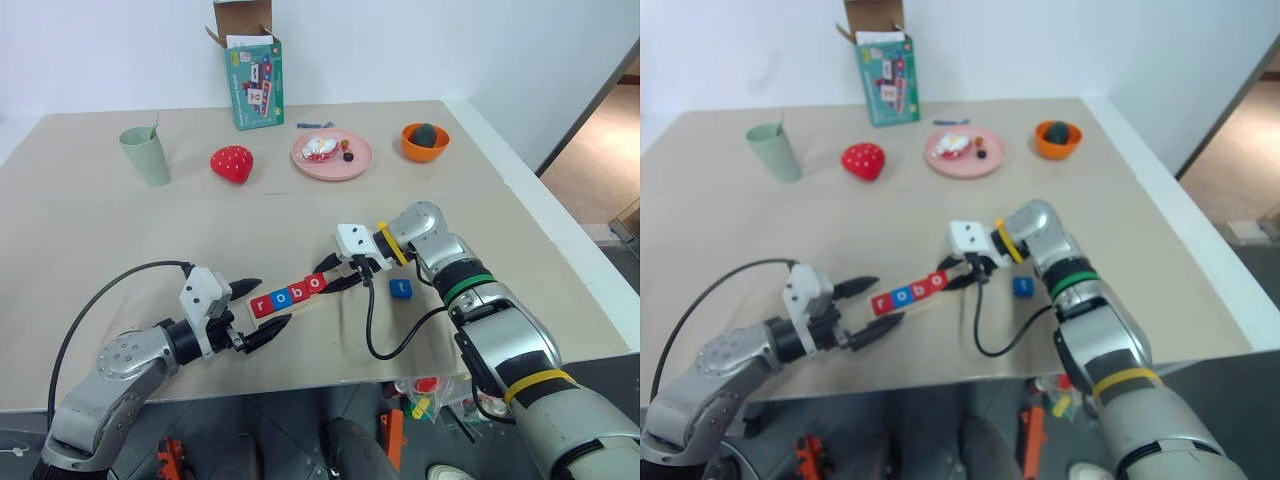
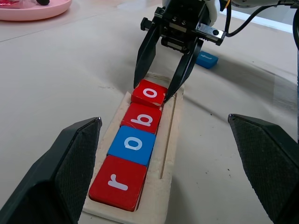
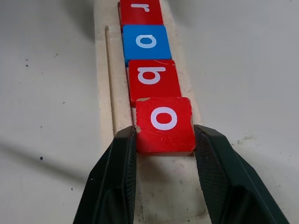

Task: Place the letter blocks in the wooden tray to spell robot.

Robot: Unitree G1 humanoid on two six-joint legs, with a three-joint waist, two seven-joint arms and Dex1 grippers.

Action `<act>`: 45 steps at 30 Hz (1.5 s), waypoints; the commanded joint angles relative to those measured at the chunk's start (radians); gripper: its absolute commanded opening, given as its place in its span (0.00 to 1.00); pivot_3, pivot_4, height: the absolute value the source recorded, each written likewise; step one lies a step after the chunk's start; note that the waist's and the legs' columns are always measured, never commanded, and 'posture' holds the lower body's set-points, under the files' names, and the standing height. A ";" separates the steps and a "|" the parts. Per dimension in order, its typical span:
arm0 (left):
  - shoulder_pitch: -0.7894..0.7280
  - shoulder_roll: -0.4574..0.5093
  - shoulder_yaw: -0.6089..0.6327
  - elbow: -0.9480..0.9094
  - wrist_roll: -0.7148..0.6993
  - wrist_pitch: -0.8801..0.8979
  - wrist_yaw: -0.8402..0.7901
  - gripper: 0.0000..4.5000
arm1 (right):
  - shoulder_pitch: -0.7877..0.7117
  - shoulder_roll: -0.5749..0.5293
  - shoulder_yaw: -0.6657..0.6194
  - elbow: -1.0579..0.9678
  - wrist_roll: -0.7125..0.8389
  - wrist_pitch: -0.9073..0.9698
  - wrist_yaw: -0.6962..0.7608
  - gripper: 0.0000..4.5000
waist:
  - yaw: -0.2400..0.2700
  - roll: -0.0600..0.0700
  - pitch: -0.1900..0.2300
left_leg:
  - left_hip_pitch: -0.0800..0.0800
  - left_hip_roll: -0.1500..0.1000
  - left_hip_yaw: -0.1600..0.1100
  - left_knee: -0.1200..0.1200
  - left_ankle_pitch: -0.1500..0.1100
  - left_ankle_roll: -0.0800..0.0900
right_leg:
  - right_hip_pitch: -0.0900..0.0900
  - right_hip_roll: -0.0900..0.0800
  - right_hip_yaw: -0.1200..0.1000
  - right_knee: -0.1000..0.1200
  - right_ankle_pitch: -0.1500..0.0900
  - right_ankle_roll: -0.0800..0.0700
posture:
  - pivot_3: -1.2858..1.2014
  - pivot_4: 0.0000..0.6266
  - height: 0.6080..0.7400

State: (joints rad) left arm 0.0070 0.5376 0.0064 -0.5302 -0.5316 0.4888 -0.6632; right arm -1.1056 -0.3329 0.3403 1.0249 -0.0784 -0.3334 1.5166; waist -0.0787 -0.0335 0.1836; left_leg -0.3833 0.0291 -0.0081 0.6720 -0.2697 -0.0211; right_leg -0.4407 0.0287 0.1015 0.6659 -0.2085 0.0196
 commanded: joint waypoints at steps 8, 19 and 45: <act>-0.023 0.014 -0.006 -0.017 0.012 -0.013 -0.027 1.00 | -0.011 -0.014 -0.064 -0.086 0.079 0.111 0.050 0.99 | 0.000 0.000 0.000 | 0.000 0.000 0.000 0.000 0.000 0.000 | 0.000 0.000 0.000 0.000 0.000 0.000 | 0.52 0.24 1.00; -0.077 0.078 -0.059 -0.087 -0.028 0.007 -0.145 1.00 | 0.356 -0.266 -0.389 -0.872 0.346 0.744 -0.240 0.99 | 0.033 0.000 0.000 | -0.005 -0.003 -0.007 0.000 0.000 -0.001 | 0.000 -0.004 -0.007 -0.001 -0.004 0.003 | 0.52 0.24 1.00; -0.154 0.065 -0.123 -0.035 -0.023 0.021 -0.194 1.00 | 0.390 -0.403 -0.196 -0.418 0.165 0.341 -0.128 0.99 | 0.001 0.001 0.001 | 0.007 -0.002 0.004 -0.001 0.004 0.004 | 0.005 0.001 0.006 -0.001 -0.002 0.009 | 0.52 0.24 1.00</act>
State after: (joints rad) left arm -0.1463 0.6066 -0.1355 -0.5567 -0.5521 0.5277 -0.8667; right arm -0.6928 -0.7355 0.1482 0.5956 0.0908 0.0297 1.3718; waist -0.0778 -0.0328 0.1845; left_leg -0.3758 0.0268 -0.0037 0.6706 -0.2657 -0.0175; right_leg -0.4353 0.0292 0.1079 0.6651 -0.2102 0.0287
